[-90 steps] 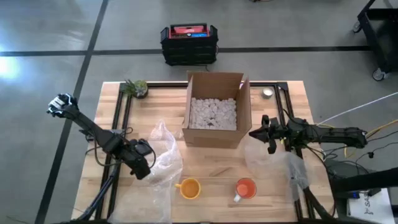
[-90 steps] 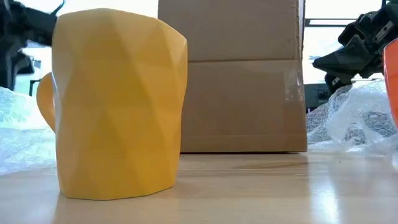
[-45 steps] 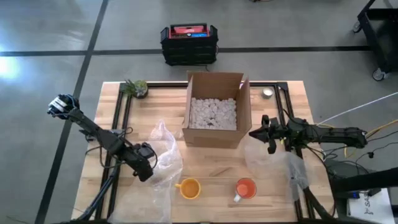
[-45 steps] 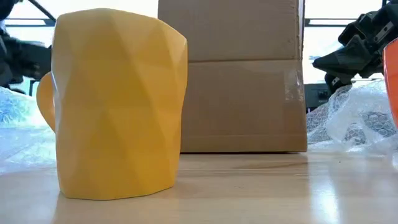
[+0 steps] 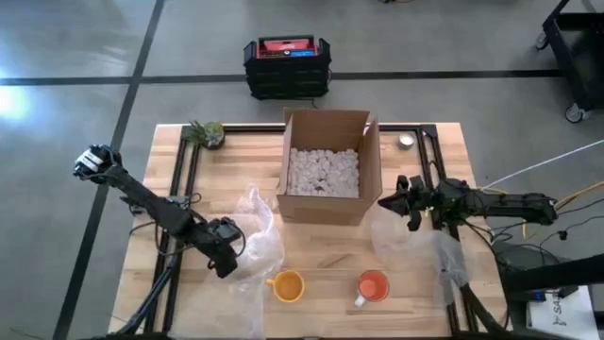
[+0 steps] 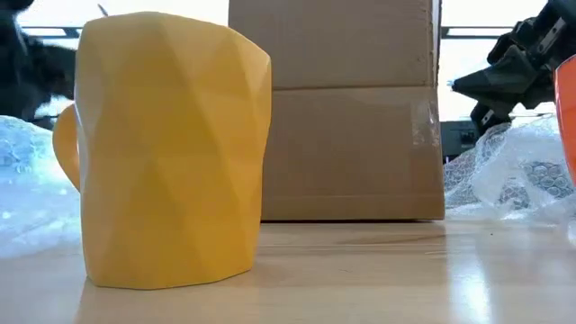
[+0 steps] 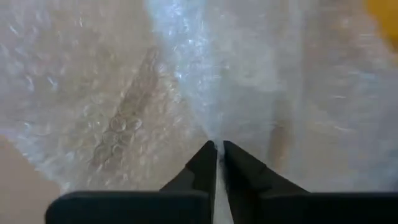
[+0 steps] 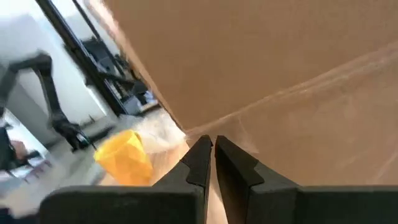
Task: Wrap mug
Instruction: Adjust the bubble wrap
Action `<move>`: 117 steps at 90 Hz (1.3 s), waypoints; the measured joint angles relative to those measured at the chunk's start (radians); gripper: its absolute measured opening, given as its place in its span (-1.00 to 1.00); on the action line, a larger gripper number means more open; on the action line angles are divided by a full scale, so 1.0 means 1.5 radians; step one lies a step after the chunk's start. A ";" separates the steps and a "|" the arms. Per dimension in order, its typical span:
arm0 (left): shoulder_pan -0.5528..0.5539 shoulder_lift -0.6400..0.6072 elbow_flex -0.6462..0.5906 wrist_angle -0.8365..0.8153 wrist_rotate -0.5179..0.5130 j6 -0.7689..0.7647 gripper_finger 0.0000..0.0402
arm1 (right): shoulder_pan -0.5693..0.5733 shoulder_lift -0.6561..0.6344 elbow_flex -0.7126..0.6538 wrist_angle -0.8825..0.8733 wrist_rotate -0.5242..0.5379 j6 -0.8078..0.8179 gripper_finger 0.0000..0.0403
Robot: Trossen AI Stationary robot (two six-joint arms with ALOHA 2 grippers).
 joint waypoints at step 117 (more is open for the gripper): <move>0.022 0.000 0.240 -0.306 -0.091 0.156 -1.00 | 0.428 0.711 0.835 -0.526 0.386 -0.213 -0.96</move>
